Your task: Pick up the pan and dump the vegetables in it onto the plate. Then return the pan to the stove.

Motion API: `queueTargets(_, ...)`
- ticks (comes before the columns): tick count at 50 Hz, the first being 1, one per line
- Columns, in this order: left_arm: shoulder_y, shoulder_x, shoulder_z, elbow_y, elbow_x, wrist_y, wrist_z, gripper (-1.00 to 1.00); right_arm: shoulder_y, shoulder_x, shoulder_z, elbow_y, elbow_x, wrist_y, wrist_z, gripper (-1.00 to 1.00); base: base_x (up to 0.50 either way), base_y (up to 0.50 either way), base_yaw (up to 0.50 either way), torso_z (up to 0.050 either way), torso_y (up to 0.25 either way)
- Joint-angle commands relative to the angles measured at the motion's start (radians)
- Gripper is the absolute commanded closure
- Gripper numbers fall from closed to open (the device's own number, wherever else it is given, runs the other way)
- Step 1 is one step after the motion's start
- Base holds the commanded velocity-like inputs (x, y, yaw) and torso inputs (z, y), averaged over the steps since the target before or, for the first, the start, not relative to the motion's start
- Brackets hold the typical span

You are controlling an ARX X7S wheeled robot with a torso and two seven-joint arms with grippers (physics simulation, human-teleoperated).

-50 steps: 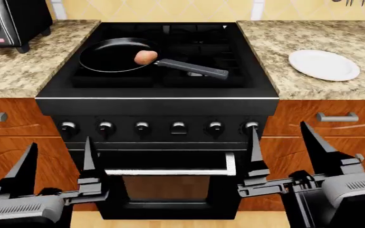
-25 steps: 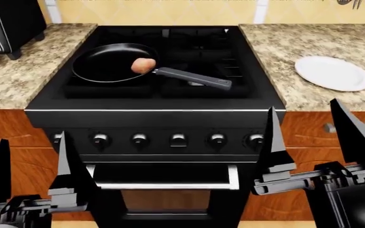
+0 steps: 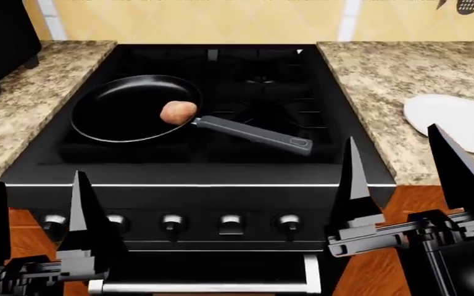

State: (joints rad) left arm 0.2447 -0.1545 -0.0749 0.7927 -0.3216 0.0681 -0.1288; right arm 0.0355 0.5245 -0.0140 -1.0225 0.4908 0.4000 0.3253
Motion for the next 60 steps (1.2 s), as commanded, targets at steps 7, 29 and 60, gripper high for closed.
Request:
queueTargets(7, 0.006, -0.013, 0.009, 0.003, -0.006, 0.02, -0.017, -1.0, -0.001, 0.033, -0.026, 0.003, 0.013, -0.032, 0.023, -1.0, 0.39, 0.0, 0.0, 0.0, 0.0)
queueTargets(29, 0.013, -0.027, 0.022, 0.009, -0.005, 0.042, -0.037, -1.0, 0.025, 0.07, -0.052, 0.0, 0.031, -0.035, 0.05, -1.0, 0.39, 0.0, 0.0, 0.0, 0.001)
queueTargets(60, 0.009, -0.043, 0.037, -0.018, -0.008, 0.076, -0.055, -1.0, 0.33, 0.342, -0.059, 0.03, 0.429, 0.062, -0.041, -1.0, 0.05, 0.0, 0.0, 0.0, 0.0)
